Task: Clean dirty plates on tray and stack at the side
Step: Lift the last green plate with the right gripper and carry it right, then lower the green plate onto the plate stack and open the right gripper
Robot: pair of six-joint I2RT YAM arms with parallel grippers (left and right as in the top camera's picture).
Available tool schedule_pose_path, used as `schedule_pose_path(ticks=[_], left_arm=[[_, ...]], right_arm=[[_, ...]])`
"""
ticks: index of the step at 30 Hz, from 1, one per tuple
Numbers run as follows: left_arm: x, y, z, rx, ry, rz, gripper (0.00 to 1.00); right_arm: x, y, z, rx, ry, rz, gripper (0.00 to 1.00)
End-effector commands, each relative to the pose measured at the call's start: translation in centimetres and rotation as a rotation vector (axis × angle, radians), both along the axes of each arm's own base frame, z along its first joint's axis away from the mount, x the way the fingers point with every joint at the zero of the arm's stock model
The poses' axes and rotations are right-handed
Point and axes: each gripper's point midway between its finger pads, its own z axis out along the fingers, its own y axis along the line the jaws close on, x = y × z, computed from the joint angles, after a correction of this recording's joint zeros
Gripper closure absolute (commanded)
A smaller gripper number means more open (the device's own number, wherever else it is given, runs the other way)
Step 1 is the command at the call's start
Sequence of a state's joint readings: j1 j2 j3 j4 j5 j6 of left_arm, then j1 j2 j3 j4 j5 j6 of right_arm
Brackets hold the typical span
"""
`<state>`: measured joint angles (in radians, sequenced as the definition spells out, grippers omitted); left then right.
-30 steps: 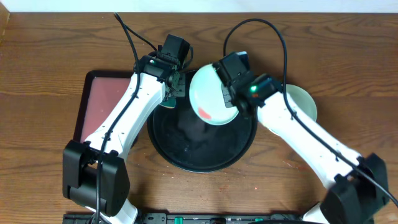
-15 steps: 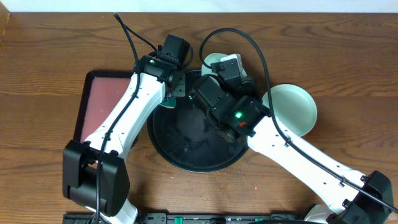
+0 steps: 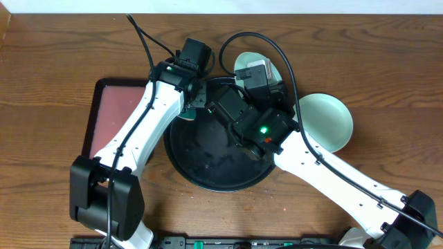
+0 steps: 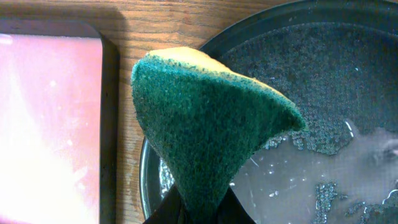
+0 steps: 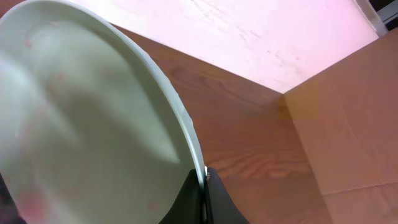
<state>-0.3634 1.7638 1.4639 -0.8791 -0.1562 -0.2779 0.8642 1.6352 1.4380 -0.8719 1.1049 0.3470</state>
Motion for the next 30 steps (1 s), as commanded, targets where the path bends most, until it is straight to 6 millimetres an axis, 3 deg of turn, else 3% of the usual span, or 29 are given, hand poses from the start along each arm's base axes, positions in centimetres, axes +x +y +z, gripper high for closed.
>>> schedule_pose_path(ticks=[1, 7, 14, 17, 23, 30], left_arm=[[0.3, 0.0, -0.4, -0.01, 0.007, 0.042, 0.92], [-0.1, -1.0, -1.5, -0.087, 0.06, 0.036, 0.92], [0.0, -0.7, -1.6, -0.1, 0.064, 0.063, 0.92], [0.0, -0.7, -1.6, -0.1, 0.064, 0.063, 0.93], [-0.1, -0.7, -1.7, -0.099, 0.067, 0.063, 0.92], [-0.2, -0.6, -1.7, -0.097, 0.072, 0.063, 0.92]], right_arm=[[-0.5, -0.8, 2.3, 0.007, -0.063, -0.017, 0.99], [-1.3, -1.7, 4.4, 0.056, -0.104, -0.018, 0.99], [-2.6, -3.3, 7.6, 0.138, -0.17, -0.02, 0.99], [-3.0, -3.5, 7.9, 0.182, -0.175, -0.019, 0.99], [-2.6, -3.8, 5.2, 0.357, -0.023, 0.007, 0.99], [-1.2, -6.6, 1.7, 0.631, 0.196, -0.025, 0.99]])
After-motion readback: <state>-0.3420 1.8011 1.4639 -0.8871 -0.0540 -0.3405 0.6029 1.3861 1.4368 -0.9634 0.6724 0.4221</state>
